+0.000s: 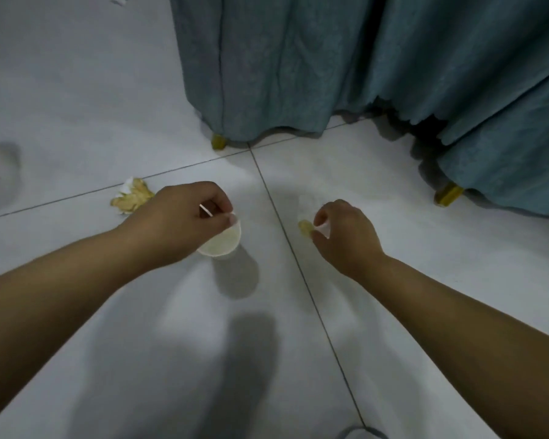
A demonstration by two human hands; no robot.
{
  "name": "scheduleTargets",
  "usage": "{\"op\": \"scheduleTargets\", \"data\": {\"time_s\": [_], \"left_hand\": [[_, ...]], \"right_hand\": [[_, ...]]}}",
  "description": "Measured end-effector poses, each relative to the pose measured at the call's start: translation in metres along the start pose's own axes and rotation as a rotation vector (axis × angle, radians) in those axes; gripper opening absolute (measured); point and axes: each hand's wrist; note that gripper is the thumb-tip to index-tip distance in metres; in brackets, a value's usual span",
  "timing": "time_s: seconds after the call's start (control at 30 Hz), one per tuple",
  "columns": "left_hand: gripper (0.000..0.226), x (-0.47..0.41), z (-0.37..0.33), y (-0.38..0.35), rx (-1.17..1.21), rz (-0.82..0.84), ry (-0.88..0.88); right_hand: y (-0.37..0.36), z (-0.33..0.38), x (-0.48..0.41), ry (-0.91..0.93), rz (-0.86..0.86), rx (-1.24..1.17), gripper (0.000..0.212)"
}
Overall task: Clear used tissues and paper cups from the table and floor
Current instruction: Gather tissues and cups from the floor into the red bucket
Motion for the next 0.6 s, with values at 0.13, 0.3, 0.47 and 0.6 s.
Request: {"op": "scheduleTargets", "data": {"time_s": [0.13,0.3,0.47,0.6], "left_hand": [[0.005,0.026,0.039,0.016,0.071,-0.113,0.074],[0.006,0.043,0.071,0.006,0.113,-0.136,0.147],[0.005,0.033,0.062,-0.001,0.098,-0.110,0.086],[0.007,0.034,0.066,-0.001,0.090,-0.108,0.093]], "right_hand": [[0.004,0.042,-0.014,0.078,-0.035,-0.074,0.011],[-0.009,0.074,-0.016,-0.006,0.147,-0.124,0.049],[-0.017,0.069,-0.018,-0.165,0.173,-0.274,0.033],[-0.011,0.069,-0.008,-0.216,0.315,-0.424,0.064]]}}
Point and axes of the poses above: each hand's wrist, its own x-axis away from the middle knuckle, its own y-axis out of the back of the hand, z = x × y, and after that the axes turned 3 degrees about y, right-handed
